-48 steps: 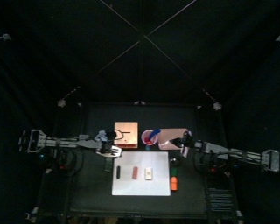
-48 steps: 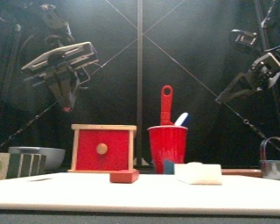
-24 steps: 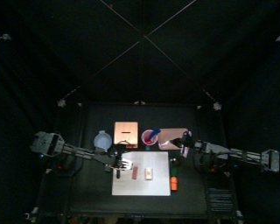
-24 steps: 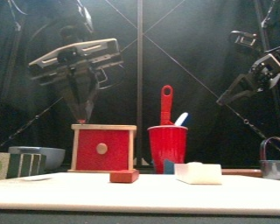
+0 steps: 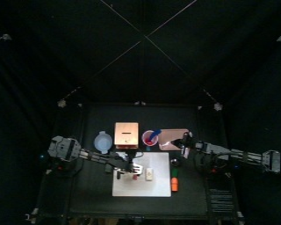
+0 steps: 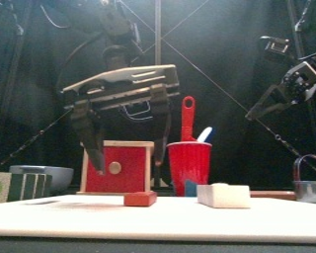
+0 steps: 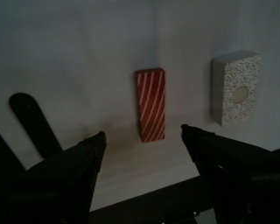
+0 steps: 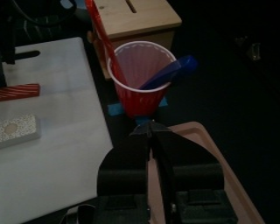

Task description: Grab salmon

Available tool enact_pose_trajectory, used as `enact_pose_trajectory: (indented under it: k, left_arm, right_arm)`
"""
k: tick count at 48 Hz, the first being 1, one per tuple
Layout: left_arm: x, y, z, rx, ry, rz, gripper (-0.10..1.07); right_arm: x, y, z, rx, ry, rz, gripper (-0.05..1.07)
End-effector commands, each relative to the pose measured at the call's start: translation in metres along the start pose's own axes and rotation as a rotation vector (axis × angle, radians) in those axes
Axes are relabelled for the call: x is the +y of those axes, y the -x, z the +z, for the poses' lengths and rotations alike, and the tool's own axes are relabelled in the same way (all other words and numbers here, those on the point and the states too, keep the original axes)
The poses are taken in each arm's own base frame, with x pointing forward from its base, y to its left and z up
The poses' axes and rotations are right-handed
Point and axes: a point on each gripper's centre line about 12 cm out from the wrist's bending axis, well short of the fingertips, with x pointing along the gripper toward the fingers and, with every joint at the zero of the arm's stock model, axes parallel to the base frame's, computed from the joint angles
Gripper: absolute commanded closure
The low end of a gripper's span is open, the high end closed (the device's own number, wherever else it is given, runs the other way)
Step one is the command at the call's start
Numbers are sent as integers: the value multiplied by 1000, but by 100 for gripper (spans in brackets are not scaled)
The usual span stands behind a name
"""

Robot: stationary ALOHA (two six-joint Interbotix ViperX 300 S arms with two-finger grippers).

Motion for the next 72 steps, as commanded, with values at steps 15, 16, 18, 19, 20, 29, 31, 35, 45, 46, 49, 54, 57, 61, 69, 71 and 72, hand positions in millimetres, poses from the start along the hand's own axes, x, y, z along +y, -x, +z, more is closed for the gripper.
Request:
enact_pose_trajectory:
  k: [15, 16, 18, 19, 20, 29, 31, 35, 45, 46, 49, 54, 57, 61, 69, 71, 72]
  left_arm:
    - [-23, -6, 4, -28, -17, -7, -1]
    - [-23, -7, 4, -28, -17, -1, -1]
    - [-22, -8, 5, -27, -12, 10, -1]
    - [-21, -9, 5, -27, -12, 11, -1]
    - [-21, -10, 4, -27, -13, 17, -1]
    - [-26, -16, 4, -28, -4, 22, -1]
    - [-28, -16, 5, -29, -3, 22, -1]
    - [-28, -20, 5, -34, -5, 28, -1]
    - [-27, -26, 5, -33, 8, 49, 3]
    - [-26, -27, 5, -33, 12, 51, 3]
    - [-26, -27, 5, -34, 21, 52, 6]
    - [-26, -29, 5, -33, 28, 55, 11]
    - [-26, -30, 5, -32, 30, 56, 15]
    - [-26, -30, 4, -28, 34, 56, 20]
    - [-26, -30, 0, -18, 56, 56, 28]
    - [-26, -28, 0, -17, 63, 53, 30]
    - [-27, -27, -1, -16, 66, 50, 30]
  right_arm:
    - [0, -1, 4, -9, -3, 2, 102]
    - [0, -1, 4, -8, -5, 3, 102]
    - [0, -1, 4, -9, -5, 2, 102]
    - [1, -1, 4, -8, -4, 4, 102]
    - [1, -1, 3, -6, -4, 4, 102]
    - [1, -1, 4, -7, -2, 5, 102]
    - [1, -1, 4, -8, -4, 5, 102]
    - [1, -1, 4, -7, -4, 5, 102]
    - [2, -1, 4, -7, -3, 8, 102]
    - [2, -1, 4, -7, -3, 8, 102]
    - [2, -1, 4, -7, -2, 10, 102]
    - [2, -1, 4, -4, -1, 11, 102]
    - [2, -1, 3, -2, -1, 11, 102]
    - [2, -1, 2, 2, 0, 11, 102]
    - [2, -1, 3, 1, -1, 11, 102]
    - [2, -1, 4, -2, 0, 11, 102]
    - [2, -1, 4, -1, 0, 11, 102]
